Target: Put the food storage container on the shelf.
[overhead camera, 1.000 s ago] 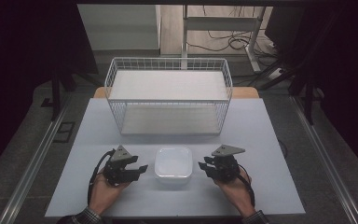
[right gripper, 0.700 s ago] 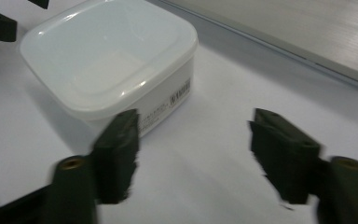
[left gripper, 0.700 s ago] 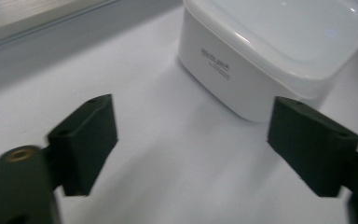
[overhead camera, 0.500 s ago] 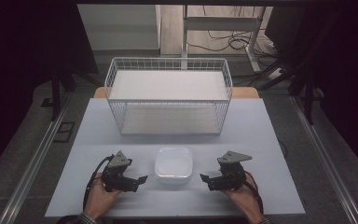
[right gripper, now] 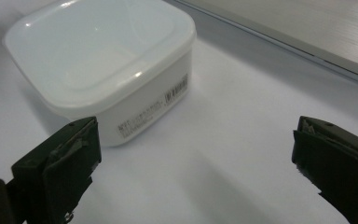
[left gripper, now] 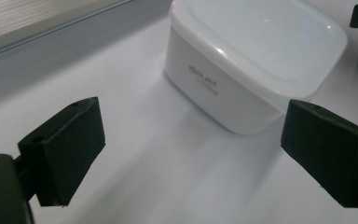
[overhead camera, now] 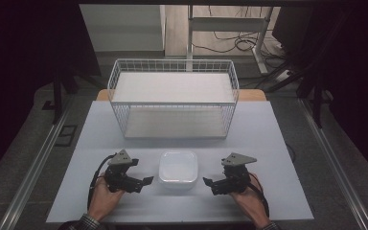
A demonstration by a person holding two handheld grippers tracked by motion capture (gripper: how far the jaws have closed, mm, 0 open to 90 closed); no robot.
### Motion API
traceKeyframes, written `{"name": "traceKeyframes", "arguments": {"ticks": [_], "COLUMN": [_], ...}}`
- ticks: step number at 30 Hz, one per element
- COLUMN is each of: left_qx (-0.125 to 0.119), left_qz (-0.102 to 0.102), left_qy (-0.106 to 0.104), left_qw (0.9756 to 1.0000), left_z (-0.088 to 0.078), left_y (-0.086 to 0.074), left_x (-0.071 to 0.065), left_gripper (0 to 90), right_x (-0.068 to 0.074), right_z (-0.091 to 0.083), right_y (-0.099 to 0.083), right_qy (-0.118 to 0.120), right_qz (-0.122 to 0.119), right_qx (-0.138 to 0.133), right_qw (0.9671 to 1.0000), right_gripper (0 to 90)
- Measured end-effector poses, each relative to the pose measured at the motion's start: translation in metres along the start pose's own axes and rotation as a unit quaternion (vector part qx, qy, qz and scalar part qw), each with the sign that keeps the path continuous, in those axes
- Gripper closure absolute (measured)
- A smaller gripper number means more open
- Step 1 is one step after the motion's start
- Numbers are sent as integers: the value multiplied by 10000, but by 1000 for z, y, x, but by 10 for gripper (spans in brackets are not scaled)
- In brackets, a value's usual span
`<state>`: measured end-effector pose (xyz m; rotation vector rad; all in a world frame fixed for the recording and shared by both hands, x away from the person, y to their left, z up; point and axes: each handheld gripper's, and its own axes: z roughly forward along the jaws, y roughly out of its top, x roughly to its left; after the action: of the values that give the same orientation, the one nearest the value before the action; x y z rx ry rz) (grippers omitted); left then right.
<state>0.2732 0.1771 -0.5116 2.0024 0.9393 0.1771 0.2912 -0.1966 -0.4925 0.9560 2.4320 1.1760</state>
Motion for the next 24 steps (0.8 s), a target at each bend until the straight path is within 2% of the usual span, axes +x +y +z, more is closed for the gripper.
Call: {"name": "traceKeyframes", "arguments": {"ticks": [3, 6, 9, 12, 16, 20, 24], "left_qx": [93, 40, -15, 10, 46, 82, 133], "left_qz": [-22, -69, -66, 33, 38, 63, 93], "left_qy": [-46, -209, -287, -259, -289, -314, -384], "left_qw": [9999, 9998, 9996, 9997, 9996, 9995, 9991], "left_z": [3, 5, 6, 7, 11, 20, 33], "left_y": [7, 13, 20, 25, 31, 42, 52], "left_x": [-1, -2, -3, -4, -4, -2, -1], "left_gripper": [60, 69, 84, 113, 145, 147, 139], "right_x": [2, 4, 8, 11, 15, 17, 16], "right_z": [2, 4, 7, 11, 18, 26, 34], "right_y": [5, 11, 18, 24, 33, 41, 48], "right_qy": [49, 91, 72, 144, 211, 312, 290], "right_qz": [40, 136, 93, 151, 189, 246, 275], "right_qx": [21, 47, 85, 106, 145, 210, 205], "right_qw": [10000, 9999, 9999, 9997, 9995, 9990, 9990], "right_gripper": [15, 15, 4, 0, 7, 54, 88]}}
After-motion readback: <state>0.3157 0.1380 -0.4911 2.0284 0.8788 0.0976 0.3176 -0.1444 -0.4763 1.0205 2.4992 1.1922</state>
